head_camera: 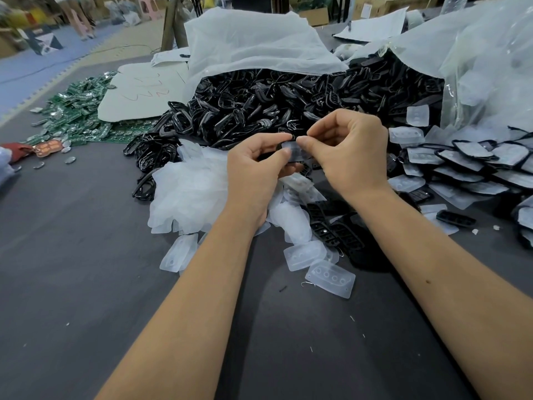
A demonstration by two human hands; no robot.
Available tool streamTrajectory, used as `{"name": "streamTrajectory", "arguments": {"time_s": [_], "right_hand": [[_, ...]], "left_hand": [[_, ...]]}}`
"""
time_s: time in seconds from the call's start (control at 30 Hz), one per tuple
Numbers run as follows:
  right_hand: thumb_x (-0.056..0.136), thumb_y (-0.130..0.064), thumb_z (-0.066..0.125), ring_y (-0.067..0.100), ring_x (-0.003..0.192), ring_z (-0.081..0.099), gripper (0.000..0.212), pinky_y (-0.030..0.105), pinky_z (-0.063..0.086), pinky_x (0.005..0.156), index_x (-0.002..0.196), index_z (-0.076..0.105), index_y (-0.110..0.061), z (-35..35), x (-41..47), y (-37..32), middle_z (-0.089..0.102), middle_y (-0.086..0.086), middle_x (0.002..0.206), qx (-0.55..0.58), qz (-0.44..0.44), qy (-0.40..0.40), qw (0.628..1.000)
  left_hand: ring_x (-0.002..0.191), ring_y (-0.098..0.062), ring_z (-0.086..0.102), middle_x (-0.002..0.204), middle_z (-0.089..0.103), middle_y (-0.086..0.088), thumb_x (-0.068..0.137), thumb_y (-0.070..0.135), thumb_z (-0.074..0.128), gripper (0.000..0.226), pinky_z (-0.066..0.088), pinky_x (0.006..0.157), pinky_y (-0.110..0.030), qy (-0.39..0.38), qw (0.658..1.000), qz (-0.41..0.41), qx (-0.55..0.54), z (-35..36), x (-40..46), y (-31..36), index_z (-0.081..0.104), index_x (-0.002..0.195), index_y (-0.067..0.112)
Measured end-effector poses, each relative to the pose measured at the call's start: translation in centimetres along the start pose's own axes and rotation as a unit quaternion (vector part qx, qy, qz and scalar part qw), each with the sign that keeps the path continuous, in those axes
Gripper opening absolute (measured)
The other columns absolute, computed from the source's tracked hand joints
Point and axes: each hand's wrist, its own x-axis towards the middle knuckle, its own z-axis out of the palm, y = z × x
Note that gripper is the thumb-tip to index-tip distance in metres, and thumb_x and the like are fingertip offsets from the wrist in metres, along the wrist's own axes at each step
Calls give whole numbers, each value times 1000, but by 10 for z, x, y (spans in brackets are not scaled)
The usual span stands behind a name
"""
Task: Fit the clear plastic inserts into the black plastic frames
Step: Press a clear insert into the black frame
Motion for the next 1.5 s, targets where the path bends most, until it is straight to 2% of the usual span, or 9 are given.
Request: {"name": "streamTrajectory", "arguments": {"time_s": [0.33, 0.5, 0.57, 0.7, 0.83, 0.93, 1.07, 1.27, 1.5], "right_hand": [[78, -23, 91, 7, 66, 70, 19, 26, 60, 67, 79, 76, -13, 0, -2, 0, 73, -8, 74, -9, -23, -7, 1000], [79, -21, 90, 7, 67, 69, 18, 21, 58, 67, 82, 75, -12, 3, -2, 3, 73, -8, 76, 5, -13, -2, 1000], [80, -23, 89, 7, 70, 69, 19, 20, 56, 67, 86, 74, -13, 3, -1, 6, 72, -8, 77, 16, 8, 2, 1000], [93, -30, 79, 17, 69, 72, 17, 33, 60, 62, 92, 72, -14, 2, 2, 9, 75, 3, 83, 97, 133, -30, 986], [98, -30, 73, 20, 66, 71, 22, 27, 54, 54, 90, 71, -10, 3, 1, 5, 73, 2, 77, 216, 230, -110, 943], [97, -18, 73, 24, 68, 75, 16, 26, 54, 52, 98, 73, -2, 4, 0, 2, 76, 13, 84, 249, 247, -146, 925], [98, -6, 69, 26, 71, 75, 15, 23, 53, 52, 106, 71, 7, 2, 0, 2, 76, 25, 96, 244, 246, -145, 927], [98, -1, 67, 23, 68, 73, 13, 23, 53, 53, 106, 69, 9, 1, -1, 0, 73, 18, 88, 242, 246, -144, 927], [96, 1, 68, 19, 68, 70, 7, 21, 53, 56, 102, 71, -2, 0, 1, 0, 71, 13, 89, 263, 267, -147, 915]], "left_hand": [[83, -31, 76, 91, 76, -18, 93, -8, 69, 15, 61, 73, -35, 3, 1000, 0, -15, 1, 0, 0, 76, 100, 3], [68, -25, 73, 88, 76, -15, 93, -8, 66, 16, 59, 66, -28, 9, 1000, -4, 5, 1, 0, 0, 75, 101, 3], [65, -23, 72, 85, 76, -11, 93, -7, 67, 16, 58, 64, -26, 13, 1000, -2, 13, 1, 0, 1, 76, 101, 4], [67, -23, 74, 86, 77, -11, 93, -5, 70, 16, 58, 64, -24, 22, 1000, 4, 21, 1, 0, 2, 76, 99, 8], [65, -21, 74, 86, 77, -9, 93, -6, 71, 16, 58, 63, -23, 26, 999, 4, 20, 2, -1, 3, 76, 98, 8], [65, -18, 72, 84, 75, -7, 92, -8, 70, 17, 56, 61, -20, 24, 1000, 6, 19, 2, -1, 4, 76, 98, 6], [72, -17, 71, 86, 75, -7, 91, -7, 71, 18, 55, 62, -19, 27, 999, 5, 24, 1, -1, 5, 77, 96, 10], [68, -19, 73, 86, 75, -7, 92, -7, 69, 17, 55, 61, -20, 25, 1000, -4, 18, 2, -2, 5, 76, 97, 8], [69, -22, 71, 87, 73, -11, 93, -12, 66, 18, 56, 61, -21, 21, 1000, -11, 6, 5, -4, 9, 74, 98, 3]]}}
